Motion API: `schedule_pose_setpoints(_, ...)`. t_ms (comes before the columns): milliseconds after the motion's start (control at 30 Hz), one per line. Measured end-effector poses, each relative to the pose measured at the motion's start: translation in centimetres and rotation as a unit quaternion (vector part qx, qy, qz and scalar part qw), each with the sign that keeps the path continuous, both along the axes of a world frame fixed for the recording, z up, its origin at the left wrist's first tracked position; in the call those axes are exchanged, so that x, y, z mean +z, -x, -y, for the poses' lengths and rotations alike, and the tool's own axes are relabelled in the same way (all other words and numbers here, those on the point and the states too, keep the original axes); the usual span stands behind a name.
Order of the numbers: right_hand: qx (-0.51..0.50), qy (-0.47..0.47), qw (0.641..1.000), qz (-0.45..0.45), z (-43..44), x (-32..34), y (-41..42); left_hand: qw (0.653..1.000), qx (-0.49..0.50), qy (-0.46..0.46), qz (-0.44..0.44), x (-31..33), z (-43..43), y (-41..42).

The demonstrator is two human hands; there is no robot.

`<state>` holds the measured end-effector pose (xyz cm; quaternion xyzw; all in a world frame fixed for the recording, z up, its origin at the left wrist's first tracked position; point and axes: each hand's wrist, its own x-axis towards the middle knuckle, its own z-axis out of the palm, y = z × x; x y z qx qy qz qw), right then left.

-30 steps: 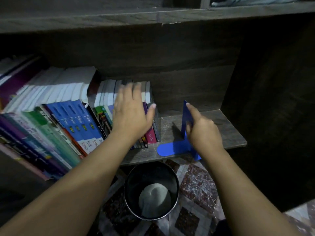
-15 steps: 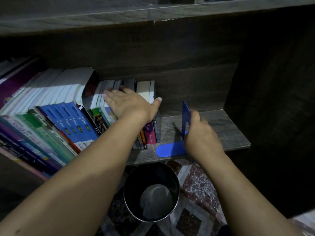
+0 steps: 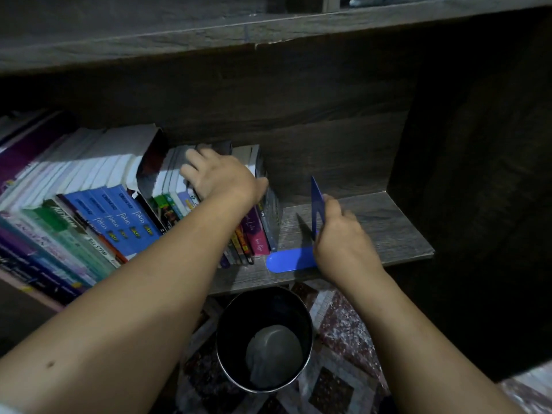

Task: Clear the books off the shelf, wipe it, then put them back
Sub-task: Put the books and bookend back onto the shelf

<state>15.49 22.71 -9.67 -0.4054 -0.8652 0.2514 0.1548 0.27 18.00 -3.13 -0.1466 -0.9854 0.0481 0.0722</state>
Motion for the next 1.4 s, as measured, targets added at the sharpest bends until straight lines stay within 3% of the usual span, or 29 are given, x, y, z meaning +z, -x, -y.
schedule_pose_setpoints(100,-0.001,0.005,1.0,0.022,-0.2,0.0,0.4,0.999,-0.029,0.008,-0.03,-0.1,-0.1,-0.1)
schedule_pose_setpoints(167,-0.005,0.009,0.999,0.03,-0.2,0.2,0.6,0.996,-0.071,-0.04,-0.033,-0.5,-0.3,-0.4)
schedule_pose_setpoints(300,-0.001,0.021,0.999,0.034,-0.2,0.2,0.7,0.983,-0.103,-0.14,0.056,-0.7,-1.2,-1.6)
schedule_pose_setpoints(400,0.011,0.032,0.999,0.034,-0.5,0.2,0.4,0.983,-0.092,-0.118,0.111,-1.0,-2.3,-2.0)
schedule_pose_setpoints(667,0.011,0.038,0.999,0.019,-0.8,0.2,0.7,0.991,-0.067,-0.058,0.098,2.1,-2.7,-0.2)
schedule_pose_setpoints(900,0.045,0.048,0.998,0.009,0.2,0.0,3.0,0.989,-0.052,-0.09,0.101,1.2,-1.8,0.4)
schedule_pose_setpoints(1067,-0.019,0.084,0.995,-0.056,0.1,-0.6,4.9,0.991,-0.047,-0.104,0.064,0.0,1.2,1.5)
schedule_pose_setpoints(1267,0.002,0.006,1.0,0.007,2.9,-0.9,7.1,0.987,-0.058,-0.124,0.087,1.1,0.4,1.7)
schedule_pose_setpoints(1400,-0.032,0.034,0.999,-0.025,2.5,-0.9,7.6,0.983,-0.067,-0.144,0.096,1.1,0.3,1.5)
